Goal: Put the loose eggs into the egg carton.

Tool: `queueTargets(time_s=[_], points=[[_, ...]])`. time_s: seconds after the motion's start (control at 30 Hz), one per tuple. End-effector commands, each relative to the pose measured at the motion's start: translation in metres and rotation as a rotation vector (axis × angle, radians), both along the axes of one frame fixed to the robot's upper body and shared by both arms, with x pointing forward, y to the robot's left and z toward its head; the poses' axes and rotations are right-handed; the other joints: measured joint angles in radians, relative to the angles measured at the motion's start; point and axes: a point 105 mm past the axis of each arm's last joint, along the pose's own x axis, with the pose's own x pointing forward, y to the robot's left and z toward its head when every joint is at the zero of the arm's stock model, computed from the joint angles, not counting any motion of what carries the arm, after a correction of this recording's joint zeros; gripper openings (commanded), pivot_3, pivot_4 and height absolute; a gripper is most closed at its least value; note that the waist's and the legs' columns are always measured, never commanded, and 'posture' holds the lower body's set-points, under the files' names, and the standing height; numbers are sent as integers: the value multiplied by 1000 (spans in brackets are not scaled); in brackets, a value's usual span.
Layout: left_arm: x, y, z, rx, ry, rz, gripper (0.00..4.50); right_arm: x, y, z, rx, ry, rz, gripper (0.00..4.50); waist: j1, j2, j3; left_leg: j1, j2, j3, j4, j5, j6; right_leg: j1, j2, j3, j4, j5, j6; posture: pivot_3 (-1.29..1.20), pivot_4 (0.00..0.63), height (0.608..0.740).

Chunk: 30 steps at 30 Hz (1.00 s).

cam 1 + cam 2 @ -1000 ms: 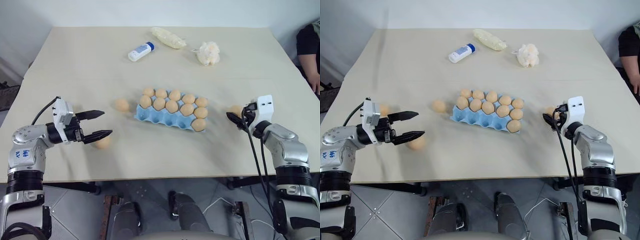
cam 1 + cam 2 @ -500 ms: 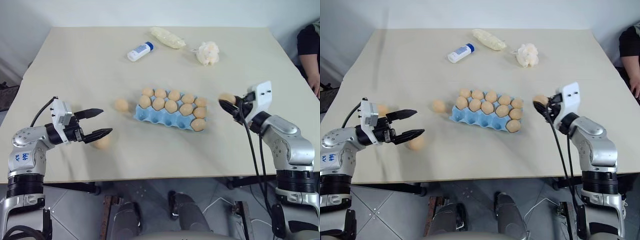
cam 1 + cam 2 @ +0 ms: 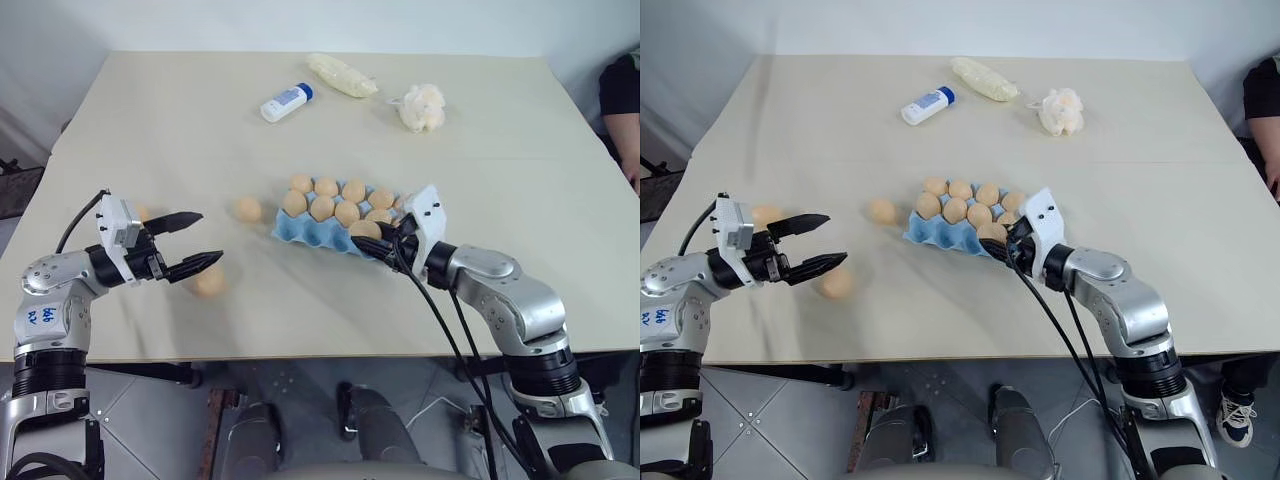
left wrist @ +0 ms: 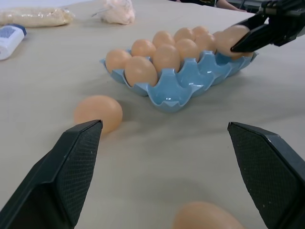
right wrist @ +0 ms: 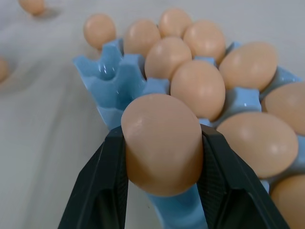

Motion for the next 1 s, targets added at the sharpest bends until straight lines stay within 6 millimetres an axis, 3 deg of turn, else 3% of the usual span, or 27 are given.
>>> queueTargets(time_s=[0.03, 0.2, 0.33, 0.5, 0.67, 0.77, 1.0], points=[[-3, 1, 8, -6, -44, 9, 4500, 3, -2, 12, -11, -59, 8, 2852, -2, 0, 0, 0, 0, 0, 0, 0, 0, 0, 0, 0, 0, 0, 0, 0, 150, 740], [-3, 1, 9, -9, -46, 16, 4500, 4, -8, 19, -22, -82, 7, 4463, -3, 0, 0, 0, 1, 0, 0, 0, 0, 0, 1, 0, 0, 0, 0, 0, 150, 740], [-3, 2, 10, -8, -53, 28, 4500, -4, -9, 34, -17, -121, 60, 4463, -1, 0, 0, 0, 0, 0, 0, 0, 0, 0, 1, 0, 0, 0, 0, 0, 150, 740], [-1, 4, 17, -3, -107, 84, 4500, -29, -11, 53, 11, -158, 220, 4463, -1, 0, 0, 0, 1, 0, -1, 0, 0, 0, 1, 0, -1, 0, 0, 0, 150, 740], [4, 15, 40, -24, -239, 270, 4500, -48, -25, 64, 17, -208, 351, 4463, 3, 0, 0, 0, 1, -1, -1, 0, 0, 0, 1, 0, -1, 0, 0, 0, 150, 740], [-6, 30, 53, -119, -332, 496, 4500, -56, -46, 55, -6, -205, 440, 4463, 2, 0, 0, 1, 1, 0, -1, -1, 0, 2, 1, 0, -2, 0, 1, 0, 150, 740], [-47, 23, 11, -180, -181, 695, 4500, -64, -61, 54, 57, -205, 613, 4463, -1, -1, 0, 3, 1, 0, 1, -3, 1, 2, 2, 3, -1, 1, 2, 0, 150, 740]])
